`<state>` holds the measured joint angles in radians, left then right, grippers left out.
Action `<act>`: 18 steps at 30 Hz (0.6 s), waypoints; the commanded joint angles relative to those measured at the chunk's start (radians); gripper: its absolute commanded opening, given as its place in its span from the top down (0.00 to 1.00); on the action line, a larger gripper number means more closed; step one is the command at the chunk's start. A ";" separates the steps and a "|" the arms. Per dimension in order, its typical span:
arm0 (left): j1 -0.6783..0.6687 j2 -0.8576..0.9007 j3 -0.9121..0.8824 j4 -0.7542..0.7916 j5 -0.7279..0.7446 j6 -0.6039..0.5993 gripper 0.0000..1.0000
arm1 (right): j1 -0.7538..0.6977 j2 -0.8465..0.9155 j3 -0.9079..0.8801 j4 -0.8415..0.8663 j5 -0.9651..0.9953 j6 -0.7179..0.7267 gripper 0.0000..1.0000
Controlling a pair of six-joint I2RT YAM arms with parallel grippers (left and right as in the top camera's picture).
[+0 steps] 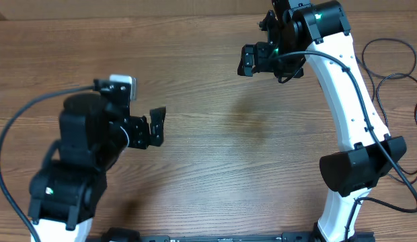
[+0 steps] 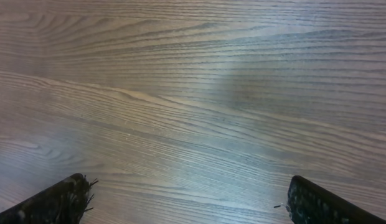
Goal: Untangle cables
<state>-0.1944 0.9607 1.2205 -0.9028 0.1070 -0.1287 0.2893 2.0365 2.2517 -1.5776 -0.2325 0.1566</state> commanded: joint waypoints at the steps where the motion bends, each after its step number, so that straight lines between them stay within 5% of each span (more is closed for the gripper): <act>1: 0.004 -0.084 -0.140 0.083 -0.010 -0.006 0.00 | 0.000 0.003 -0.002 0.006 -0.005 -0.002 0.00; 18: 0.005 -0.646 -0.814 0.795 -0.011 -0.010 0.00 | 0.000 0.003 -0.002 0.006 -0.005 -0.002 0.00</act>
<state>-0.1944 0.3855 0.4942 -0.1776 0.1074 -0.1291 0.2897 2.0365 2.2513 -1.5745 -0.2321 0.1570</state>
